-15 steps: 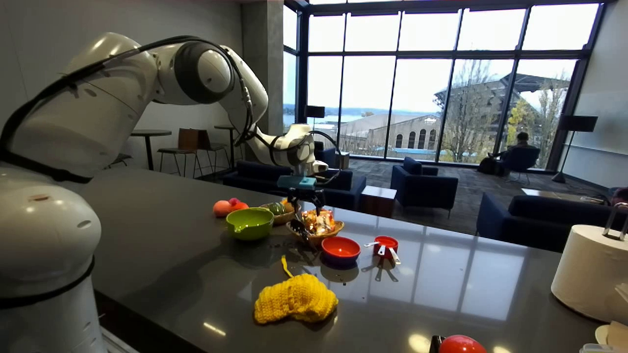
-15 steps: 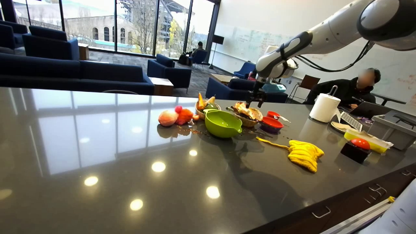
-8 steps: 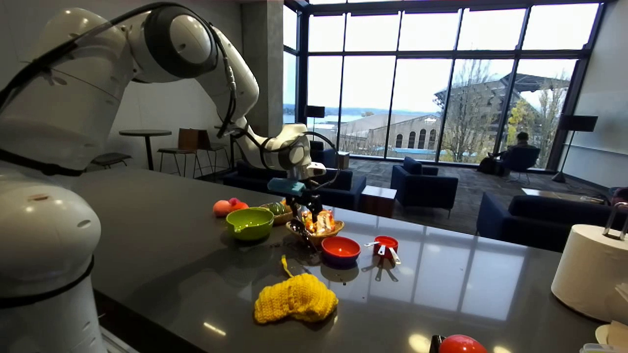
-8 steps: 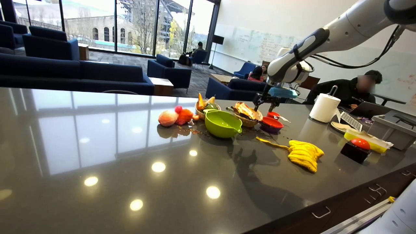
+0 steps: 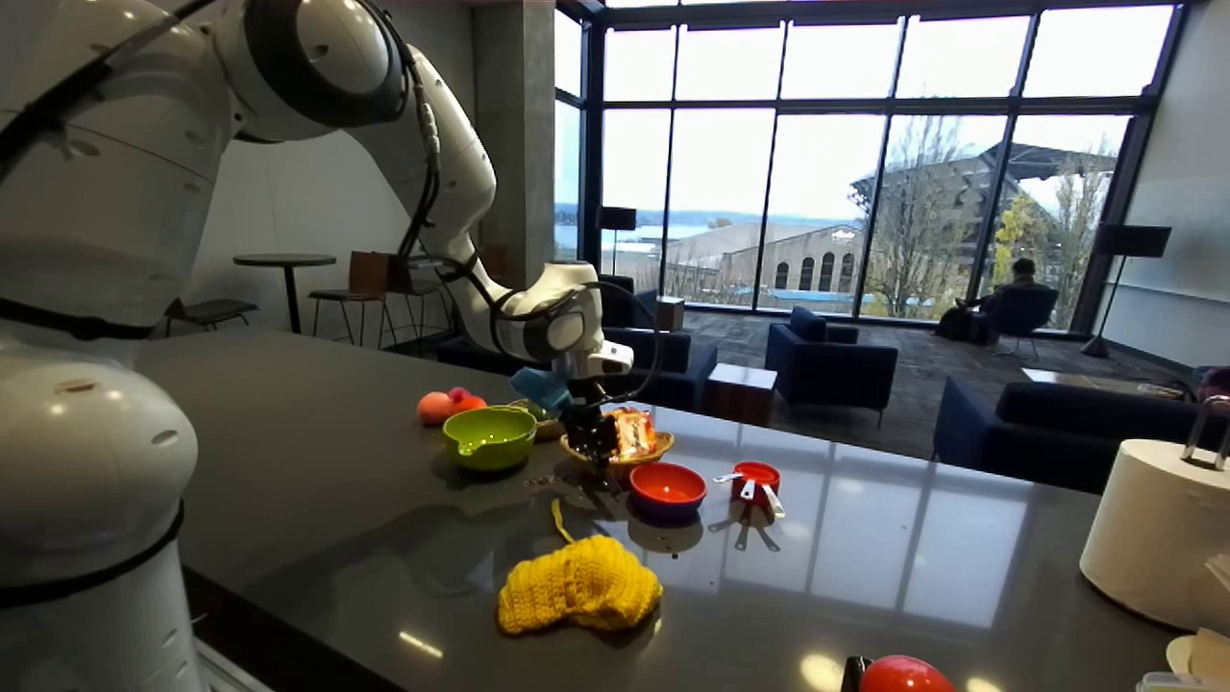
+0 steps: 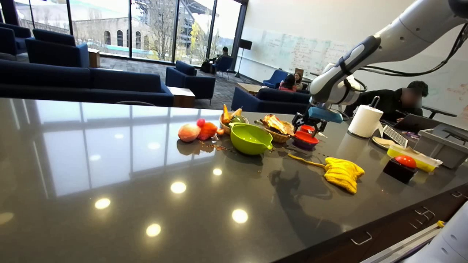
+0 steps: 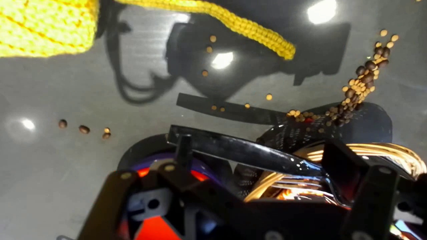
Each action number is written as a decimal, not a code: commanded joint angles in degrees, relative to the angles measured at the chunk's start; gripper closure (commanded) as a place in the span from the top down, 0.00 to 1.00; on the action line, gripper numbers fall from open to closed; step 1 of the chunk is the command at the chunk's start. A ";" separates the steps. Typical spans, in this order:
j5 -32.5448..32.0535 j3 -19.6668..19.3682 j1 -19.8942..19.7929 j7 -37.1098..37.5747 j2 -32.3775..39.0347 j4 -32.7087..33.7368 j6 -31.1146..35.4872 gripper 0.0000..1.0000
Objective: Move the black ladle to the basket on the right.
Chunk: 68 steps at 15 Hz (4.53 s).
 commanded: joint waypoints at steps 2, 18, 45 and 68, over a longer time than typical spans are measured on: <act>7.87 1.00 -1.93 -0.46 -2.10 -5.72 7.04 1.00; 36.70 17.08 -21.97 -27.75 2.40 -3.74 12.50 1.00; 55.69 31.32 -36.11 -54.97 14.38 6.01 11.88 0.00; 53.79 29.68 -23.15 -36.31 3.07 -4.95 17.06 1.00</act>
